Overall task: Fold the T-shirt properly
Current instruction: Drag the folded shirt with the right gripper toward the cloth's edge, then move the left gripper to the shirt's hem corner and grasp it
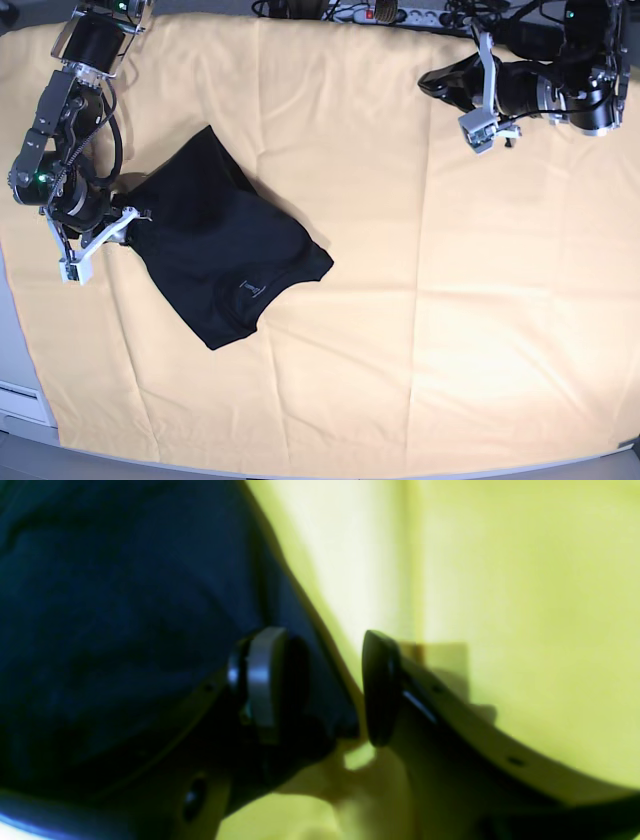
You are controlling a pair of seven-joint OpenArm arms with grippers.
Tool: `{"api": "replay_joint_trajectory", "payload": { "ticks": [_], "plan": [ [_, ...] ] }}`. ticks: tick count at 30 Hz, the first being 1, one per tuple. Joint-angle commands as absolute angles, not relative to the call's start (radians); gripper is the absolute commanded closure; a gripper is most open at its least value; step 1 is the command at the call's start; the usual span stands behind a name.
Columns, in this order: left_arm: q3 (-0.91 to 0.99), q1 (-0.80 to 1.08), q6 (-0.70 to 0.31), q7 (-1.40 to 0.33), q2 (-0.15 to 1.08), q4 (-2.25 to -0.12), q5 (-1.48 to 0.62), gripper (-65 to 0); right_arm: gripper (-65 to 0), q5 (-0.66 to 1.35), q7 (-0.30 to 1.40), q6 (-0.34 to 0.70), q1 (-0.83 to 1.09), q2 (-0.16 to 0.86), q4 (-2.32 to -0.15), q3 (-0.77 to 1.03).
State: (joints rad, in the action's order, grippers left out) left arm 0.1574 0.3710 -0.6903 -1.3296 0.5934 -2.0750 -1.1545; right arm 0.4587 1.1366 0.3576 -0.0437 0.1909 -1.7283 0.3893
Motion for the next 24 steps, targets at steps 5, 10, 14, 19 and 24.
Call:
{"api": "replay_joint_trajectory", "payload": {
  "ticks": [5,10,14,19,24],
  "plan": [
    [0.165,0.329,-0.698,-1.164,0.606,-2.127,-1.181,0.0,-27.7,0.715,1.126,0.492,-0.058,0.203,-1.761,0.449],
    [0.163,0.219,-0.698,-1.055,0.593,-2.159,-1.147,0.0,-27.6,1.036,1.261,0.660,-0.058,0.204,-1.768,0.512],
    [0.130,0.102,-0.698,-0.929,0.585,-2.158,-0.983,0.0,-27.7,1.149,1.311,0.678,-0.058,0.204,-1.768,0.524],
    [-0.083,-0.028,-0.698,-0.823,0.585,-2.123,-0.729,0.0,-27.6,1.156,1.348,0.693,-0.057,0.206,-1.768,0.524],
    [-0.350,-0.175,-0.698,-0.673,0.585,-2.009,-0.422,-1.0,-27.7,1.156,1.349,0.693,-0.052,0.215,-1.768,0.524]
  ]
}}
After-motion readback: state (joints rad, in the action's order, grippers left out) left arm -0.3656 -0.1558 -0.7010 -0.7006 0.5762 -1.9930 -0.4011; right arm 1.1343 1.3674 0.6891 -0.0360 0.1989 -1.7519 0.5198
